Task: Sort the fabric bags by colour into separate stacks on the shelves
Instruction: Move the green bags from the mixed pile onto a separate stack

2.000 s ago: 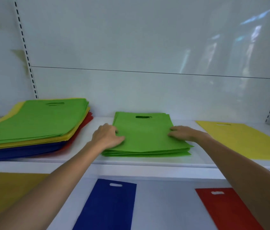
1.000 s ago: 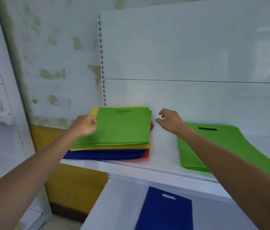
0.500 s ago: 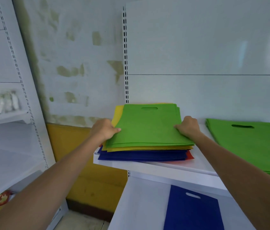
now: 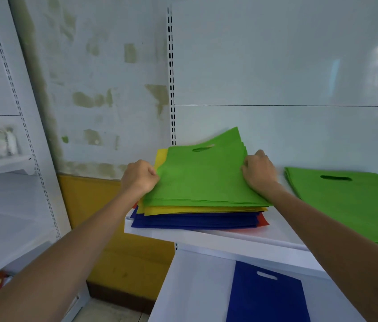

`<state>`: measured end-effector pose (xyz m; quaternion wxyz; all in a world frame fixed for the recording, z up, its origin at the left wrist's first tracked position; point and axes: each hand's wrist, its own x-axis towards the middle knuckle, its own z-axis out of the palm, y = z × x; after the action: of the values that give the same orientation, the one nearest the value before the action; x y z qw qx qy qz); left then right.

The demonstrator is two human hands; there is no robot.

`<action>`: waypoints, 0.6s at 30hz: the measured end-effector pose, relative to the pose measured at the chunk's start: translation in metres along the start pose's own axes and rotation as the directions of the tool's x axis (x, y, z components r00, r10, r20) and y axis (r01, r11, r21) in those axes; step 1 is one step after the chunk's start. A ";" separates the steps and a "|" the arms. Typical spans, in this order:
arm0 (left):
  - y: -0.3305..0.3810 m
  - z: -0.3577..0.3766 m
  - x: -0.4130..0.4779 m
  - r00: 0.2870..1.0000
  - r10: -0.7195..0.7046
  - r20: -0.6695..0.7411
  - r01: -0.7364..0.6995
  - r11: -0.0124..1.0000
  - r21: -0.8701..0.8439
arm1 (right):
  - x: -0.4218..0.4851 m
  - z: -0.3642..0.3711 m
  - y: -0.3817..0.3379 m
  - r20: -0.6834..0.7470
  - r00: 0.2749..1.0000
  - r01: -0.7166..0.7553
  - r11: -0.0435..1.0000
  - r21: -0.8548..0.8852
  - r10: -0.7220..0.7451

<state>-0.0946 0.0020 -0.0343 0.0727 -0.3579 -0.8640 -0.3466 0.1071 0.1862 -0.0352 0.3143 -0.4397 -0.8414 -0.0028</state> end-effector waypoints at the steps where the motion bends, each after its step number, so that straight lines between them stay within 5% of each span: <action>1: 0.003 0.000 -0.002 0.999 0.015 -0.035 -0.015 1.000 0.001 | 0.001 -0.001 -0.001 -0.027 0.999 0.018 1.000 0.022 -0.017; 11: 0.077 0.009 -0.018 0.970 0.215 -0.117 -0.226 0.970 -0.089 | 0.011 -0.055 0.059 -0.229 0.964 0.186 0.962 0.200 -0.138; 18: 0.195 0.066 -0.060 0.932 0.362 -0.034 -0.362 0.914 -0.184 | 0.001 -0.122 0.180 -0.205 0.979 0.009 0.996 0.089 0.009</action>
<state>0.0880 0.1088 -0.0002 0.1013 -0.5169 -0.7464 -0.4068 0.3043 0.2632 0.0144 0.4188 -0.4226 -0.8037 -0.0105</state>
